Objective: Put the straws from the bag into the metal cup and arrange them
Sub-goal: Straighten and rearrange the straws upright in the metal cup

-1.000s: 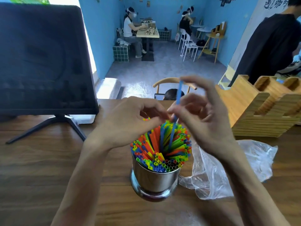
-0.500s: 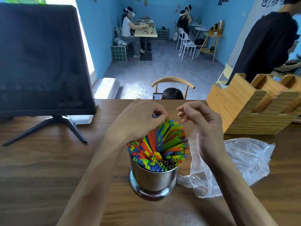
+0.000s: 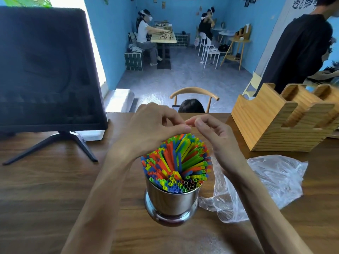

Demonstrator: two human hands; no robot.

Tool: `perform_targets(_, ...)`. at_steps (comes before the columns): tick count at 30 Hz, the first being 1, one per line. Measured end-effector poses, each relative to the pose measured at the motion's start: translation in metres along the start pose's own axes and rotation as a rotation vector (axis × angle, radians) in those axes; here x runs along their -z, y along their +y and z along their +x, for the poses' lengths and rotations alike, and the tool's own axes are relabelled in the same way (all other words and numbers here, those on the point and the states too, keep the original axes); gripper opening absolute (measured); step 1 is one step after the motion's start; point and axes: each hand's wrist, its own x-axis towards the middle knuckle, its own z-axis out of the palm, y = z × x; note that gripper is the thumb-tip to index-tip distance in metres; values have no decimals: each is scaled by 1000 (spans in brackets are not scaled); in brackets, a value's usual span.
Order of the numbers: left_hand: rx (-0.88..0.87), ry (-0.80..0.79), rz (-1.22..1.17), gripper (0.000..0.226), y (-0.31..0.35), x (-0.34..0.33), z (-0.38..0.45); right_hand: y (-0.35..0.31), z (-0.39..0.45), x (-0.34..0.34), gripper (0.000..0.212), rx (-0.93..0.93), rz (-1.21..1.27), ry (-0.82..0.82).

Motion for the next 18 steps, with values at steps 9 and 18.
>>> perform_targets(9,-80,-32,-35,18,9,11,-6,-3,3,0,22,-29,-11,-206)
perform_targets(18,-287,492,-179,24,33,7,-9,-13,9,-11,14,164,-115,-145)
